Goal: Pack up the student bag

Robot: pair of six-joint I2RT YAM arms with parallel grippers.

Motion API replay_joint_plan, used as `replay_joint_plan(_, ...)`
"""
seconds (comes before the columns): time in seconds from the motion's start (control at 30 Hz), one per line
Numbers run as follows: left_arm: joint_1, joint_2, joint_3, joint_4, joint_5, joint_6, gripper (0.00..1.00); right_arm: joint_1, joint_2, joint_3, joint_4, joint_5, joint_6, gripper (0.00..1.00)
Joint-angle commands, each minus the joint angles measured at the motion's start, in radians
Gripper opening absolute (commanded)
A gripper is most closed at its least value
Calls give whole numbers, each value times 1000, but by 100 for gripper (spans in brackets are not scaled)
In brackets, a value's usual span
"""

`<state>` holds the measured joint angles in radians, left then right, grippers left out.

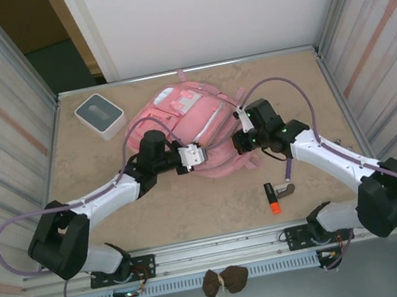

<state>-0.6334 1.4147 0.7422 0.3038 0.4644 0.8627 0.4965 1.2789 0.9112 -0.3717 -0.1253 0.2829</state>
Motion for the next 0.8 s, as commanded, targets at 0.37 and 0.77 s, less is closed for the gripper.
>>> replay_joint_plan(0.37, 127, -81, -89, 21, 14, -80, 5, 13, -13, 21, -15, 19, 2, 0)
replay_joint_plan(0.77, -49, -135, -14, -63, -119, -148, 68, 48, -36, 28, 9, -58, 14, 0)
